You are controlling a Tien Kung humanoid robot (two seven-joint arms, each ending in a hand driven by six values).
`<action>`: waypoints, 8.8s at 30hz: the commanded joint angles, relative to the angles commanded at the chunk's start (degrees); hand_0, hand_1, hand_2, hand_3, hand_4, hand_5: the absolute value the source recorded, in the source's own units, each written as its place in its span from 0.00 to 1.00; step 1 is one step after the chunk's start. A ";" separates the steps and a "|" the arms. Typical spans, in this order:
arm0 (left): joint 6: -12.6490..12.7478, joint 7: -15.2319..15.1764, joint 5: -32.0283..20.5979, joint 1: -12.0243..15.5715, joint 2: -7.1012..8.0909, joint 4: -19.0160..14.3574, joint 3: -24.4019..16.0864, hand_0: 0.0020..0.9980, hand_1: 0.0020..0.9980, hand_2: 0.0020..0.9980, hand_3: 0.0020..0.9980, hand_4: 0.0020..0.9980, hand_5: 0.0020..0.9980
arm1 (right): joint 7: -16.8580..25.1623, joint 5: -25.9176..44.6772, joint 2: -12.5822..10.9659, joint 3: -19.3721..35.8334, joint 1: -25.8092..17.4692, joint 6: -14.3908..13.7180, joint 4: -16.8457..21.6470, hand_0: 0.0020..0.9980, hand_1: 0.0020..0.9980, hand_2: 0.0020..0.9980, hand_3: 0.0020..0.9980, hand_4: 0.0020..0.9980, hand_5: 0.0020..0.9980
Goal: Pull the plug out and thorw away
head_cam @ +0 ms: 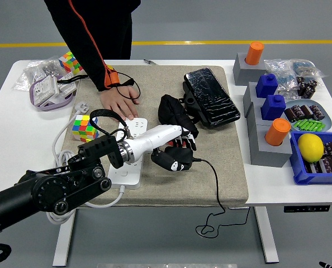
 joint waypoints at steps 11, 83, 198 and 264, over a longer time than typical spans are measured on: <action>-1.17 2.34 1.08 0.52 -0.06 0.71 -0.91 0.90 0.92 0.91 0.97 1.00 0.25 | 0.00 0.01 0.01 0.10 -0.10 -0.03 0.02 0.64 0.68 0.68 0.60 1.00 0.45; -21.16 30.43 2.13 31.39 17.43 -35.10 -32.13 0.04 0.04 0.11 0.72 0.53 0.00 | -0.12 -1.15 0.47 2.62 -0.80 0.05 0.15 0.63 0.68 0.68 0.60 0.99 0.45; -10.87 12.53 6.38 29.58 13.80 -27.47 -42.08 0.77 0.83 0.83 0.94 0.96 0.49 | -0.05 -0.56 0.51 2.06 -0.62 -0.01 0.13 0.63 0.68 0.68 0.60 0.99 0.45; -10.39 11.32 6.52 29.74 13.24 -27.31 -43.98 0.76 0.82 0.83 0.92 0.95 0.47 | -0.07 -0.48 0.63 2.72 -0.56 0.11 0.21 0.63 0.68 0.68 0.60 1.00 0.46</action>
